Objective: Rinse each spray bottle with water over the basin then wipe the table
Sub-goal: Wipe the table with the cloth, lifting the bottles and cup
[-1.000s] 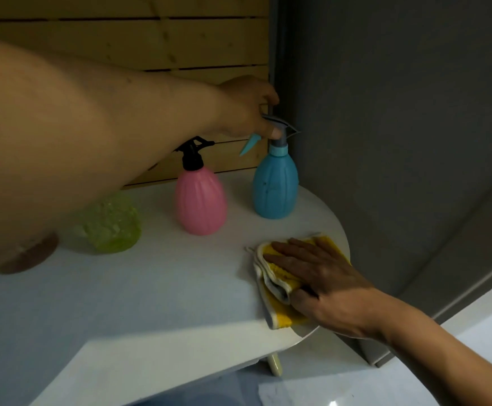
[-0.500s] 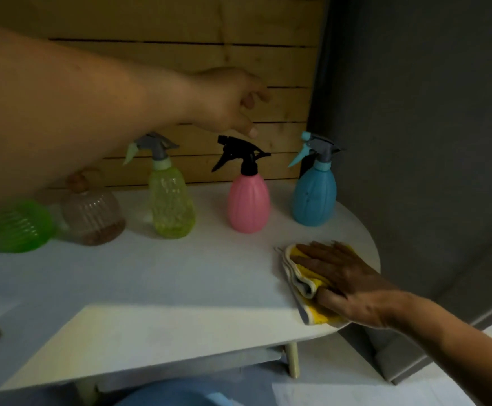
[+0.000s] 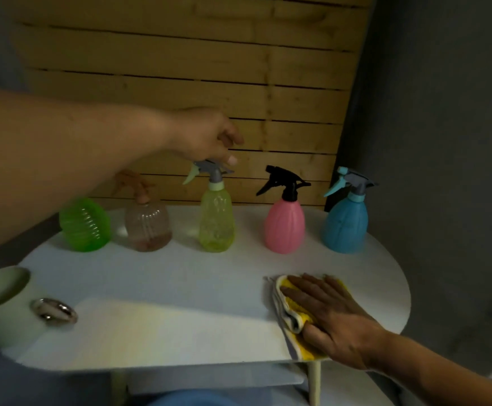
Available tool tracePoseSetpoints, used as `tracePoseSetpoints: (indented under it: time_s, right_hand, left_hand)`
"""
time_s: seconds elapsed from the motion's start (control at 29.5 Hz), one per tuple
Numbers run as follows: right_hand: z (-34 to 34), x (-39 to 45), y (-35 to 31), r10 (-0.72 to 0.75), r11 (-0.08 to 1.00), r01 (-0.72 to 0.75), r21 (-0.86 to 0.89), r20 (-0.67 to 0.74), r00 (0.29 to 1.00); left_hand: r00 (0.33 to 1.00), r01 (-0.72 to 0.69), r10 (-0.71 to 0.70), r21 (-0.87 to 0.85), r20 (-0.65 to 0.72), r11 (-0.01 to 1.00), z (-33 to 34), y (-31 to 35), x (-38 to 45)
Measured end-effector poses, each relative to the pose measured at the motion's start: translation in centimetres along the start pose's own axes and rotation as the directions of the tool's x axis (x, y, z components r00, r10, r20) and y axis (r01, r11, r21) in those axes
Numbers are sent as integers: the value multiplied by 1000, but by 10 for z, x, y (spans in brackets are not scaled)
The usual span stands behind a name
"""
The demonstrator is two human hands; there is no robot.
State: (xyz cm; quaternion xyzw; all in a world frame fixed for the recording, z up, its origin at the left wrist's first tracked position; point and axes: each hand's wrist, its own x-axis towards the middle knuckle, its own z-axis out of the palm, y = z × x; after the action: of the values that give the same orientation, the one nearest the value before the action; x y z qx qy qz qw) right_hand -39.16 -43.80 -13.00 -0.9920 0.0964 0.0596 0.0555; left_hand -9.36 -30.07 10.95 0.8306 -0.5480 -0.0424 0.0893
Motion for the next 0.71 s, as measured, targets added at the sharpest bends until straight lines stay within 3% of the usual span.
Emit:
tracePoseSetpoints:
  time_s: [0.31, 0.51, 0.58, 0.71]
  right_hand:
    - [9, 38, -53, -26, 998, 26, -50, -4, 1000]
    - [9, 60, -86, -9, 998, 8, -60, -29, 1000]
    - [10, 65, -99, 3, 999, -5, -48, -35, 999]
    - [11, 71, -114, 20, 999, -21, -32, -35, 999]
  left_hand:
    - [980, 197, -193, -64, 55, 978, -16, -78, -107]
    - [975, 204, -189, -128, 117, 971, -8, -115, -188]
    - [946, 265, -247, -65, 209, 962, 4, -140, -212]
    - [878, 403, -413, 92, 242, 910, 39, -179, -242]
